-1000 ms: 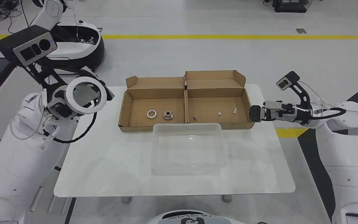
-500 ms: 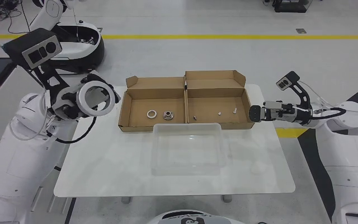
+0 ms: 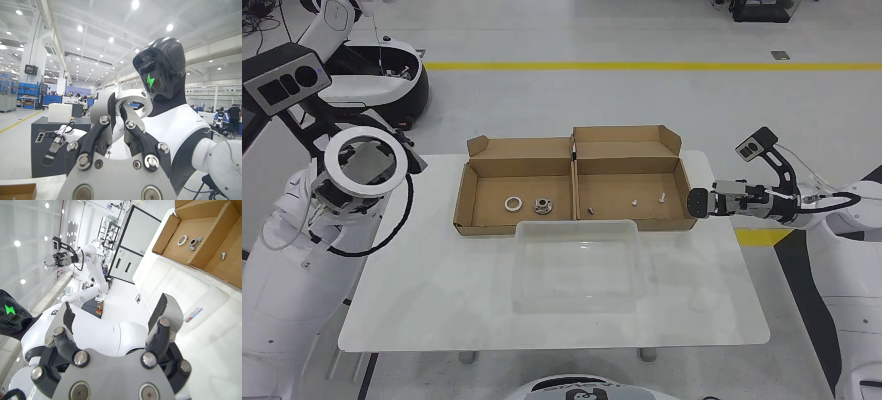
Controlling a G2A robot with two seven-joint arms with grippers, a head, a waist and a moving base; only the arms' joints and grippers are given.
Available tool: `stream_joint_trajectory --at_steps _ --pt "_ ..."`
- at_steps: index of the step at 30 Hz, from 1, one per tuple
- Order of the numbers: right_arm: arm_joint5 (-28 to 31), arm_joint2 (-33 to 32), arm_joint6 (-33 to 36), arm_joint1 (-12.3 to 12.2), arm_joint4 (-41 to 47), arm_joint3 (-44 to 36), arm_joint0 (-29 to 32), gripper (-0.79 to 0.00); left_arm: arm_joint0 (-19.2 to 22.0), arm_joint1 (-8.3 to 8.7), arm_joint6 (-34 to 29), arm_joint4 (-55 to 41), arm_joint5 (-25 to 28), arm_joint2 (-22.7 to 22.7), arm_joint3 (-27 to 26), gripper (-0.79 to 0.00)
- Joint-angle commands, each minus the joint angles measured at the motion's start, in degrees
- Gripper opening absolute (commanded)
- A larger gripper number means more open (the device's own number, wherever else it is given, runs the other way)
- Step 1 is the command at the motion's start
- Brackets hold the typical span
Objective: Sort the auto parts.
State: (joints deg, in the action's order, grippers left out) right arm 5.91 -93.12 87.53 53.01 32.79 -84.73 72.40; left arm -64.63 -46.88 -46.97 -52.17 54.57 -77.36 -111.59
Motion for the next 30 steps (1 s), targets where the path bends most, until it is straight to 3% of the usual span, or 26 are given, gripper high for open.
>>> stream_joint_trajectory --at_steps 1,6,12,18,24,30 --pt "0.0 0.0 0.0 0.0 0.0 0.0 0.0 0.000 0.0 0.00 0.0 0.0 0.0 0.0 0.0 -0.785" --pt "0.0 0.0 0.0 0.0 0.0 0.0 0.0 0.000 -0.1 -0.04 0.6 0.2 -0.7 -0.1 0.0 -0.785" --pt "0.0 0.0 0.0 0.0 0.0 0.0 0.0 0.000 -0.1 -0.23 0.4 12.1 -9.2 -0.4 -0.2 -0.785" --pt "0.0 0.0 0.0 0.0 0.0 0.0 0.0 0.000 1.5 -0.93 2.6 21.5 -16.8 2.7 -1.3 -0.785" --pt "0.0 0.0 0.0 0.0 0.0 0.0 0.0 0.000 11.1 -2.76 4.7 28.8 -23.2 9.7 3.5 -0.785" --pt "0.0 0.0 0.0 0.0 0.0 0.0 0.0 0.000 22.3 -4.86 -2.3 41.4 -29.7 19.3 11.8 -0.785"
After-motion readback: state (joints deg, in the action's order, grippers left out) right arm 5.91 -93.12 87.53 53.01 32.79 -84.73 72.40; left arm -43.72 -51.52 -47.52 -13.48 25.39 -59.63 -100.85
